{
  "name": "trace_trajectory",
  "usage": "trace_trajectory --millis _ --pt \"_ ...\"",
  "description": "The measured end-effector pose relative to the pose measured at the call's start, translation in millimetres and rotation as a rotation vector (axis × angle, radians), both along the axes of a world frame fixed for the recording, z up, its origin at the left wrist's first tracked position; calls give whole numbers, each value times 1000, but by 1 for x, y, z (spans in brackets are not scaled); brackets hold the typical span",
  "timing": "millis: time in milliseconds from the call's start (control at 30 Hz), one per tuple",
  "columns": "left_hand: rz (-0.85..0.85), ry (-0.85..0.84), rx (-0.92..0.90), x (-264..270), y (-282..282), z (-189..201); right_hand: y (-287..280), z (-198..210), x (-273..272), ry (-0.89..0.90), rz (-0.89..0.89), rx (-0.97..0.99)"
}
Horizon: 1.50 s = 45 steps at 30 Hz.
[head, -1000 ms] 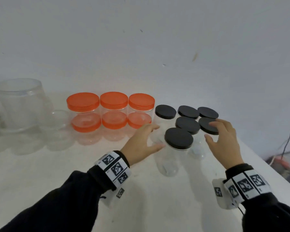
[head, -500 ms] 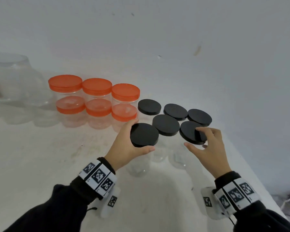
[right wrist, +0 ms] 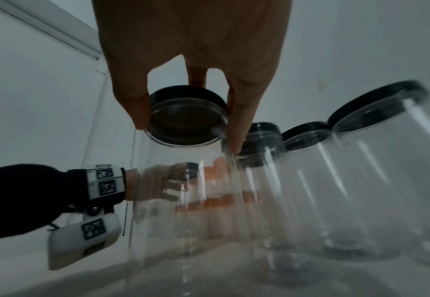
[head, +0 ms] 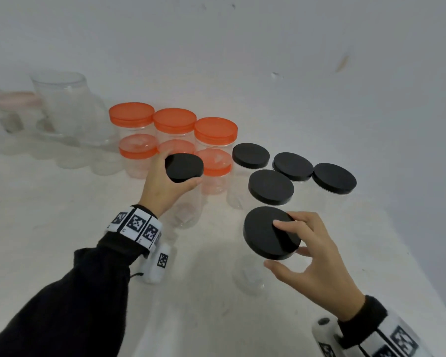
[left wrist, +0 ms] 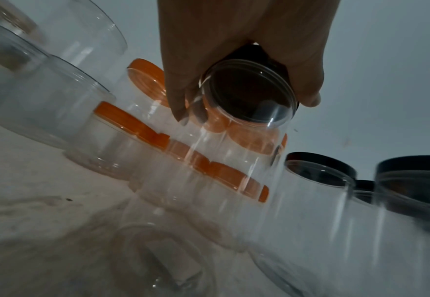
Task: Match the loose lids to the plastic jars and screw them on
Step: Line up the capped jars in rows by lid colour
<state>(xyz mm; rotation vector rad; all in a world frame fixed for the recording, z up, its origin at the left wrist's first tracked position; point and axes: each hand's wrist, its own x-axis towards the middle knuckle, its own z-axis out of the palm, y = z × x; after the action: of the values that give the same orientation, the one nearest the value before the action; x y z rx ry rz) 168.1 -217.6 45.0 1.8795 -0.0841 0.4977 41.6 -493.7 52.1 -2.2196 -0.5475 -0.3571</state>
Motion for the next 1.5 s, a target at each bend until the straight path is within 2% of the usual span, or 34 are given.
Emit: trace_trajectory --millis 400,600,667,767,867,933,1133,1333,1500 --pt "40 33 88 31 34 -7 98 -7 48 59 202 -31" --pt "27 -59 244 42 51 -4 94 4 53 27 259 -232" --pt "32 -109 292 45 53 -7 77 11 52 -87 199 -270" --pt "66 -186 396 48 53 -9 47 21 59 -288 -67 -245" --pt "56 -216 466 51 56 -10 26 21 72 -268 -295 -348" --pt "34 -238 497 53 58 -10 20 14 78 -186 -330 -364" --pt "8 -293 563 60 62 -11 19 9 74 -169 -193 -232" --pt "5 -303 547 60 63 -17 31 10 37 -177 103 -205" --pt "3 -315 542 60 63 -18 30 19 30 -99 174 -266"
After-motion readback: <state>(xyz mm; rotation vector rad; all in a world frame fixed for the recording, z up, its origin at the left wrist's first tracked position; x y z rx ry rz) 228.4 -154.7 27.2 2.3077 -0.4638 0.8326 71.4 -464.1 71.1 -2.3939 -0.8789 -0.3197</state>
